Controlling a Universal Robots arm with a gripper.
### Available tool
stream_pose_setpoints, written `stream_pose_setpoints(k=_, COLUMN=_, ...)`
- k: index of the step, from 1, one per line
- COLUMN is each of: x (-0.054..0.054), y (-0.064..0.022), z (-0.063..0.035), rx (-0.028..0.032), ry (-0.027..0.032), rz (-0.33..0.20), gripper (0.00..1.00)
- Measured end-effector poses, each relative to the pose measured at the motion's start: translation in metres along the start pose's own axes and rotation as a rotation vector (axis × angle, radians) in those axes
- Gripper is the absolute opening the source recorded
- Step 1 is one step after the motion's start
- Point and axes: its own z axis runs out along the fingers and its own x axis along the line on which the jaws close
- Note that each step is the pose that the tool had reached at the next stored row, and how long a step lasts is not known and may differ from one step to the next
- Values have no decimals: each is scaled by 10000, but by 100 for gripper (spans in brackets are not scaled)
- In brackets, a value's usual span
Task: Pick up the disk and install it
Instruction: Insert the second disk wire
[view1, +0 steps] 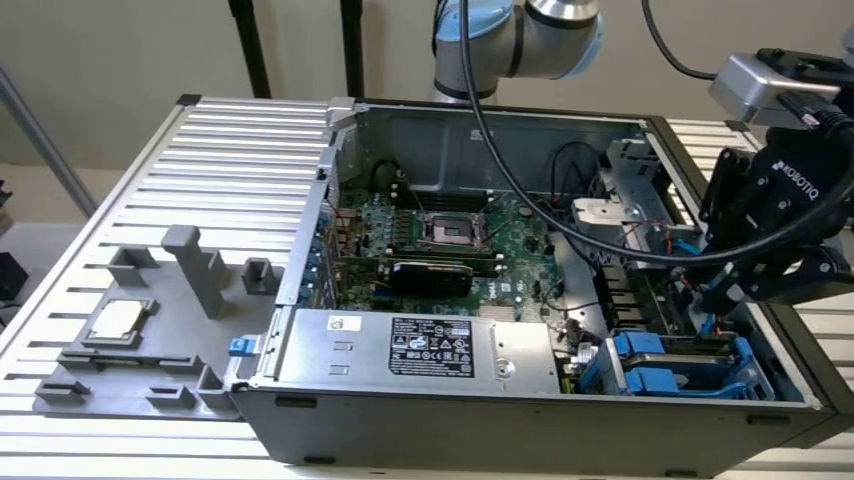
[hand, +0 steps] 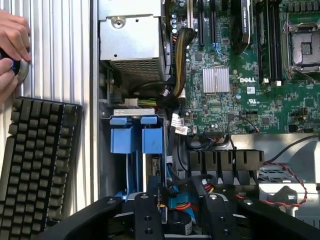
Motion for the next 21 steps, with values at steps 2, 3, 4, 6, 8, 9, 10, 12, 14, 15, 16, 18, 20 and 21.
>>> stream_pose_setpoints(k=2, x=-12, y=-6, z=14, rx=-4, ry=101, rz=11, gripper=39)
stream_pose_setpoints(k=3, x=-18, y=-8, z=19, rx=-9, ry=157, rz=17, gripper=39)
stream_pose_setpoints(k=4, x=-23, y=-10, z=24, rx=-14, ry=210, rz=22, gripper=37)
stream_pose_setpoints(k=6, x=-34, y=-14, z=31, rx=-24, ry=308, rz=32, gripper=30)
stream_pose_setpoints(k=8, x=-42, y=-17, z=38, rx=-33, ry=402, rz=42, gripper=24)
stream_pose_setpoints(k=9, x=-45, y=-17, z=45, rx=-35, ry=440, rz=46, gripper=24)
stream_pose_setpoints(k=10, x=-46, y=-18, z=51, rx=-34, ry=462, rz=49, gripper=21)
stream_pose_setpoints(k=12, x=-47, y=-16, z=57, rx=-34, ry=474, rz=50, gripper=16)
stream_pose_setpoints(k=14, x=-46, y=21, z=61, rx=-32, ry=476, rz=48, gripper=16)
stream_pose_setpoints(k=15, x=-43, y=59, z=65, rx=-28, ry=474, rz=49, gripper=16)
stream_pose_setpoints(k=16, x=-41, y=97, z=70, rx=-17, ry=474, rz=50, gripper=16)
stream_pose_setpoints(k=18, x=-38, y=161, z=77, rx=6, ry=471, rz=48, gripper=16)
stream_pose_setpoints(k=20, x=-35, y=203, z=85, rx=109, ry=450, rz=47, gripper=16)
stream_pose_setpoints(k=21, x=-33, y=212, z=90, rx=233, ry=427, rz=49, gripper=16)
